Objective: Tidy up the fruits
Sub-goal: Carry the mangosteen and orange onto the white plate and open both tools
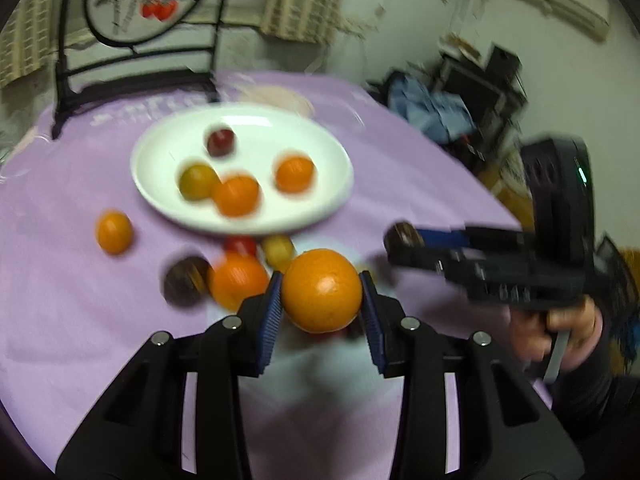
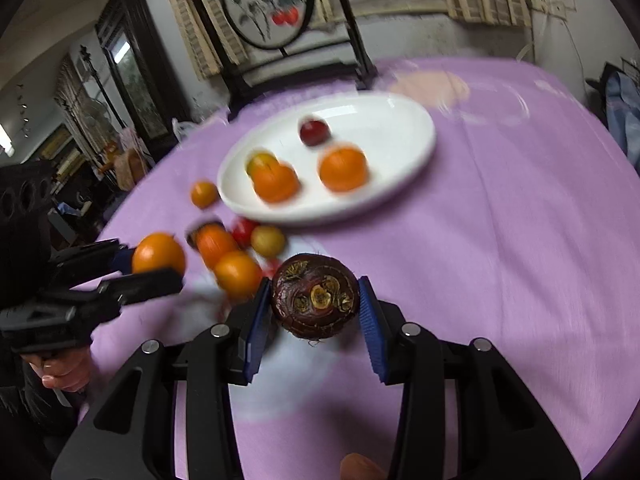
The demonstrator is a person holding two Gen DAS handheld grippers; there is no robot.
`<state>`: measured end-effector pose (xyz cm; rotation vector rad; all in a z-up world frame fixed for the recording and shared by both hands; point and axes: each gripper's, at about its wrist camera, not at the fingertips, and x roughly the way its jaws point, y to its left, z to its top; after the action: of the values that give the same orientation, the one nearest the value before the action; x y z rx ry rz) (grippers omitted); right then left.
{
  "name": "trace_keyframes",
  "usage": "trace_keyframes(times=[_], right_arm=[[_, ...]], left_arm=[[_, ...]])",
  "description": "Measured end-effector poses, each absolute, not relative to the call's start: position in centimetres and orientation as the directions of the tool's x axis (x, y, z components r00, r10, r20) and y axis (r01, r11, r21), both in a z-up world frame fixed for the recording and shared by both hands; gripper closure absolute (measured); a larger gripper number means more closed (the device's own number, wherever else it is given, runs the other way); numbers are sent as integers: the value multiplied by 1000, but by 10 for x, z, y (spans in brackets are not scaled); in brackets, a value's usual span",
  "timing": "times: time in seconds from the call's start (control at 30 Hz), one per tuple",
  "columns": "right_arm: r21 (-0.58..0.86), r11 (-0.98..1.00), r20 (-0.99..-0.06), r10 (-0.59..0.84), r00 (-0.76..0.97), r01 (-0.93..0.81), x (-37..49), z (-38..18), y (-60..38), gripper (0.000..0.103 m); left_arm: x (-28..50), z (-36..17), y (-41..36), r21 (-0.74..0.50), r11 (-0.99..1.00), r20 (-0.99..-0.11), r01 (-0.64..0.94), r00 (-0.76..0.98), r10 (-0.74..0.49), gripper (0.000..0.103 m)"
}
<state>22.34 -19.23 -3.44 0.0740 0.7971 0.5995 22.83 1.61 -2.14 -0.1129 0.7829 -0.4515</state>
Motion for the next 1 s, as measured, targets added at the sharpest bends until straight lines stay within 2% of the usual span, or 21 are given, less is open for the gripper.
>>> trace_keyframes(times=[0.17, 0.47, 0.57, 0.6, 0.63, 0.73, 0.83, 1.0], right_arm=[[231, 874, -613, 472, 633, -428, 270, -23, -172, 60], [283, 894, -626, 447, 639, -348, 337, -43, -162, 60], [274, 895, -635, 443, 632, -352, 336, -44, -161, 52], [275, 893, -632, 447, 634, -355, 333, -42, -161, 50], [273, 892, -621, 449, 643, -361, 328, -37, -163, 50], [242, 892, -596, 447, 667, -381, 309, -24, -167, 45], [241, 866, -581, 490, 650, -437, 282, -16, -171, 45], [198, 808, -614, 543, 572, -555, 233, -29, -170, 45]], left_arm=[[285, -3, 22, -232, 943, -635, 237, 697, -331, 65], [361, -26, 37, -240, 966, -699, 98, 673, -242, 65], [369, -32, 37, -247, 965, -718, 83, 653, -240, 64], [366, -30, 37, -253, 964, -713, 86, 657, -246, 49], [363, -25, 39, -256, 963, -703, 85, 667, -246, 29], [345, -4, 48, -269, 960, -656, 80, 715, -243, 13], [323, 6, 62, -269, 961, -629, 70, 743, -230, 5], [288, -7, 83, -231, 973, -640, 0, 753, -152, 4]])
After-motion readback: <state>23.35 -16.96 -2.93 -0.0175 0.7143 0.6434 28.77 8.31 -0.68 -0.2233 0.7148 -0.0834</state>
